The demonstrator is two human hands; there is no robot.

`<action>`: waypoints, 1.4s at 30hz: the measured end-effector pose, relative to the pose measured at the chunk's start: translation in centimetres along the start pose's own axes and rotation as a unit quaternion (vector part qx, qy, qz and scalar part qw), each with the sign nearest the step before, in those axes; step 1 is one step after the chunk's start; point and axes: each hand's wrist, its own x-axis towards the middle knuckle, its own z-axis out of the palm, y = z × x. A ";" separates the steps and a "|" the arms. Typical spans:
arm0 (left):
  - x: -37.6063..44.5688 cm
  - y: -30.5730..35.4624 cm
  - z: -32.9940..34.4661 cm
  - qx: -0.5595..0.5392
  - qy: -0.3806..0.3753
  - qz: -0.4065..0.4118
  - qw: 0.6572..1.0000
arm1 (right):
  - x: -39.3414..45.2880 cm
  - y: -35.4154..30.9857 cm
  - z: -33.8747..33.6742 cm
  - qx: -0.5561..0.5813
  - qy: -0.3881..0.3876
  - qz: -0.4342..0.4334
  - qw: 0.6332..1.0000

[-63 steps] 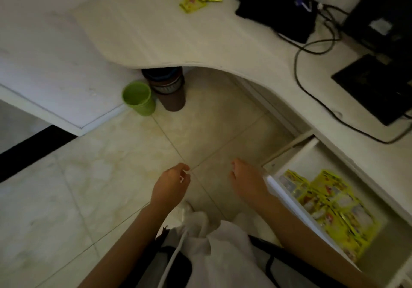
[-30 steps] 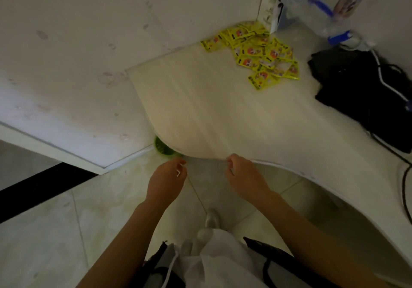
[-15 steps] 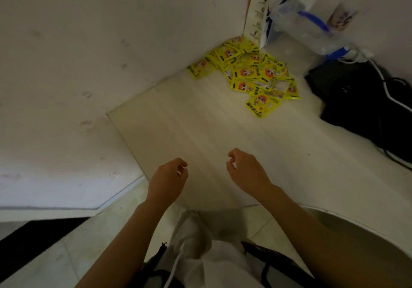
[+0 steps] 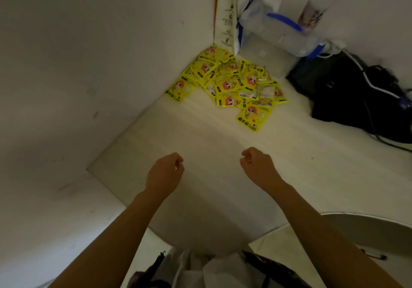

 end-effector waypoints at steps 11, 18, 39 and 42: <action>15.3 2.2 -1.3 0.061 0.011 -0.004 0.998 | 11.2 -0.7 -4.1 -0.001 0.024 0.127 0.992; 23.0 3.7 -1.4 0.106 0.038 -0.004 0.994 | 17.8 -1.2 -4.7 0.075 0.054 0.270 0.958; 22.2 2.1 1.8 0.050 0.084 0.033 0.995 | 17.9 -0.2 -2.5 0.101 0.084 0.296 0.946; 21.6 2.4 1.8 0.008 0.076 -0.010 0.997 | 16.6 0.2 -2.3 0.115 0.076 0.275 0.952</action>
